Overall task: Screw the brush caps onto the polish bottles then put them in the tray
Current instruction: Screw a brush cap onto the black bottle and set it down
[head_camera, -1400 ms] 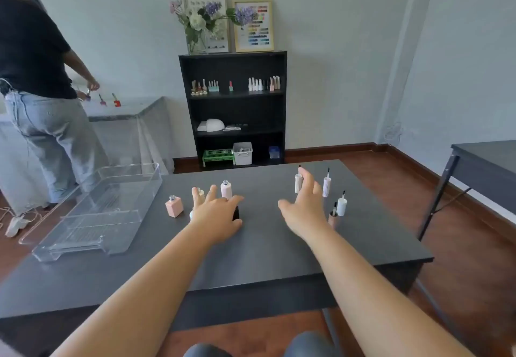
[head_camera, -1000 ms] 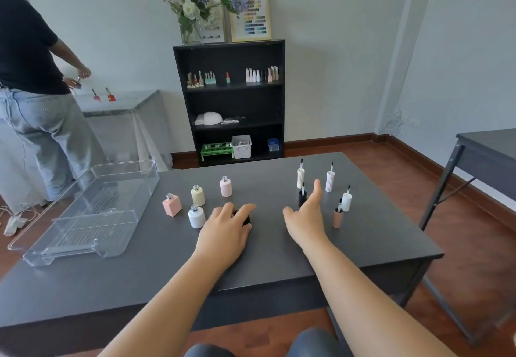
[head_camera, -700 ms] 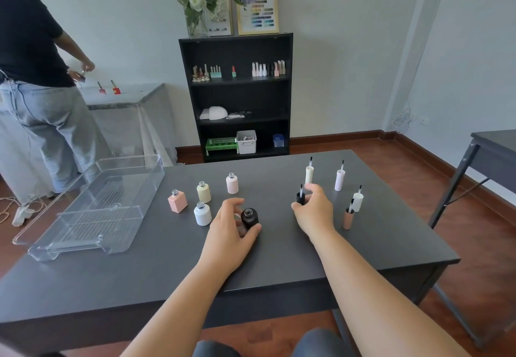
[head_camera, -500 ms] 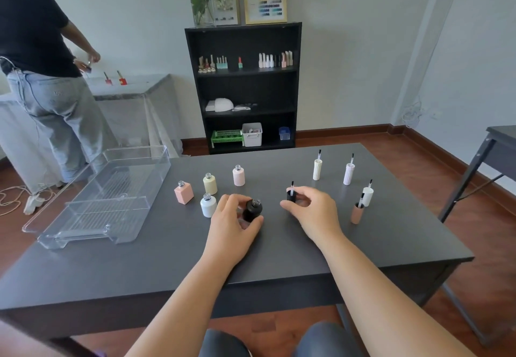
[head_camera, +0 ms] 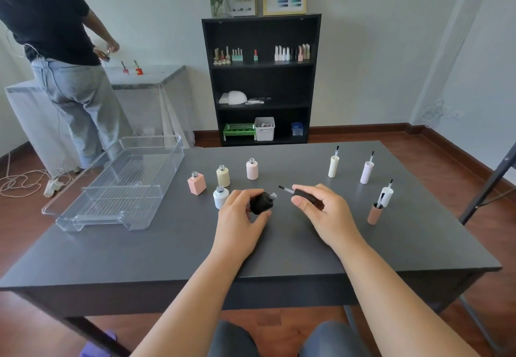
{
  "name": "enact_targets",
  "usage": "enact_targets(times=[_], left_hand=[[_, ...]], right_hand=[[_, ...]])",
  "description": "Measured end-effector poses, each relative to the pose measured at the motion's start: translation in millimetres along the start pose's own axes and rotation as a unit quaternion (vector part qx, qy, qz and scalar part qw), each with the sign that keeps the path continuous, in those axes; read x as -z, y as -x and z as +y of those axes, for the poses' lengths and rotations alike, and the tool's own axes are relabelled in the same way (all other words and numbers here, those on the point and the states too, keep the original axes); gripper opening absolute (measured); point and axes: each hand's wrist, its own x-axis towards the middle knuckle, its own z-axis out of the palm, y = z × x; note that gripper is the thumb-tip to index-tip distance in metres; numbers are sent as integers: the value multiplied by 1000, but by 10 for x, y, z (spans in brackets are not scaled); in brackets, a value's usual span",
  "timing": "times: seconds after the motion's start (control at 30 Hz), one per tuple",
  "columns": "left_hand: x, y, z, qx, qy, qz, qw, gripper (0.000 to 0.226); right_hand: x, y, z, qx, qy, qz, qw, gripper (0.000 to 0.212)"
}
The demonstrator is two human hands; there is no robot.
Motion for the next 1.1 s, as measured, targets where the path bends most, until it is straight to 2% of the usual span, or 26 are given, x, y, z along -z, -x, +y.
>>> enact_targets(times=[0.17, 0.6, 0.83, 1.1], left_hand=[[4, 3, 4, 2, -2, -1, 1000, 38], [11, 15, 13, -1, -21, 3, 1000, 39], [13, 17, 7, -34, -39, -12, 999, 37], [12, 25, 41, -77, -49, -35, 995, 38]], right_hand=[[14, 26, -21, 6, -29, -8, 1000, 21], [-4, 35, 2, 39, -16, -32, 999, 22], [-18, 41, -11, 59, 14, -53, 997, 30], [-32, 84, -43, 137, 79, -41, 987, 33]])
